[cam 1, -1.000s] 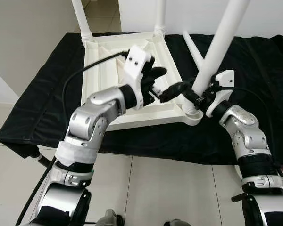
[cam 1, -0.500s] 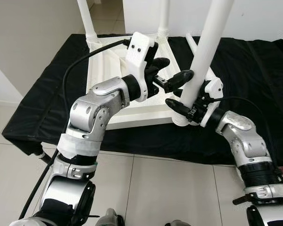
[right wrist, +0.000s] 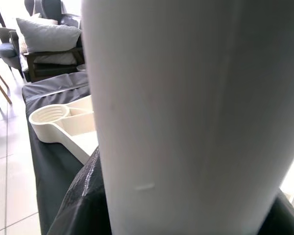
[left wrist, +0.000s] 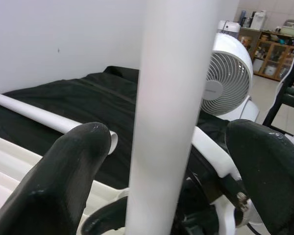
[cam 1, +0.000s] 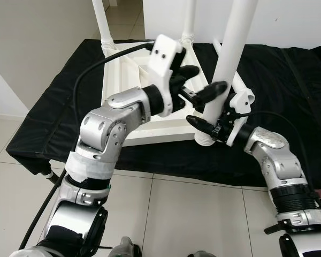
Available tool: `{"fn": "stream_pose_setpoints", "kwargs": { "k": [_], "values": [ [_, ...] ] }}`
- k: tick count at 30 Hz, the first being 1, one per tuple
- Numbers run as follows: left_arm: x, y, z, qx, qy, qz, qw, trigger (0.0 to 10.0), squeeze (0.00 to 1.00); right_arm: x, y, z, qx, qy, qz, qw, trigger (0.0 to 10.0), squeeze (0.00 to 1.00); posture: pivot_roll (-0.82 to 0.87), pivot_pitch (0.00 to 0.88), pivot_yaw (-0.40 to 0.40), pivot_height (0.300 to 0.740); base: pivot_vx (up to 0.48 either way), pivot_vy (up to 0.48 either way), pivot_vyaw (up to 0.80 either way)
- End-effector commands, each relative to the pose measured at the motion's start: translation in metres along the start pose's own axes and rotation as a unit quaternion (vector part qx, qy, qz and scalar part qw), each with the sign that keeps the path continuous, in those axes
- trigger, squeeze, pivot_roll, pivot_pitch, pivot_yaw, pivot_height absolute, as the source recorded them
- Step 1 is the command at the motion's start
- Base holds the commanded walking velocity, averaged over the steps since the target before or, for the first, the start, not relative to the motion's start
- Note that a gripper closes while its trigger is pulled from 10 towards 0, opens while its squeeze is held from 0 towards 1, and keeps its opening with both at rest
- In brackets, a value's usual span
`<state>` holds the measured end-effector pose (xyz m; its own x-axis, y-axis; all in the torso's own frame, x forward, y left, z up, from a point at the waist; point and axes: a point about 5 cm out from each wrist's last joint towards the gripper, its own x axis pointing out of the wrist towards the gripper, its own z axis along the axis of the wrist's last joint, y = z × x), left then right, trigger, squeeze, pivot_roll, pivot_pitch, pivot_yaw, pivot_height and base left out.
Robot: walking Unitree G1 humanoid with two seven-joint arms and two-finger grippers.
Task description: Building children table
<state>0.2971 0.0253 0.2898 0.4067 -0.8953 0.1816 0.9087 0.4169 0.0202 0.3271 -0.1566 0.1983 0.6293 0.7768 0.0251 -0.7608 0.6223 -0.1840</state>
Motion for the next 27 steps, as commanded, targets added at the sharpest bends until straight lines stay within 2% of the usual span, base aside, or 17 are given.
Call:
{"fn": "stream_pose_setpoints", "kwargs": {
  "k": [1, 8, 20, 27],
  "values": [
    [-0.002, -0.006, -0.002, 0.003, 0.005, -0.042, 0.999, 10.0, 0.0, 0.001, -0.002, 0.003, -0.004, -0.005, -0.004, 1.0, 10.0, 0.0, -0.1, 0.019, 0.059, 0.74, 0.0, 0.0, 0.0],
    [0.002, -0.01, -0.007, 0.003, 0.007, -0.035, 0.999, 10.0, 0.0, 0.008, 0.004, 0.0, -0.001, -0.006, -0.006, 1.0, 10.0, 0.0, -0.1, 0.017, 0.058, 0.74, 0.0, 0.0, 0.0],
    [0.018, -0.009, 0.005, 0.006, -0.015, -0.011, 1.0, 10.0, 0.0, 0.013, 0.02, -0.007, -0.008, 0.016, 0.053, 0.998, 10.0, 0.0, -0.1, 0.015, 0.058, 0.74, 0.0, 0.0, 0.0],
    [0.022, -0.006, 0.007, 0.009, -0.016, 0.004, 1.0, 10.0, 0.0, 0.012, 0.023, -0.009, -0.004, 0.022, 0.06, 0.998, 10.0, 0.0, -0.1, 0.024, 0.058, 0.74, 0.0, 0.0, 0.0]
  ]
}}
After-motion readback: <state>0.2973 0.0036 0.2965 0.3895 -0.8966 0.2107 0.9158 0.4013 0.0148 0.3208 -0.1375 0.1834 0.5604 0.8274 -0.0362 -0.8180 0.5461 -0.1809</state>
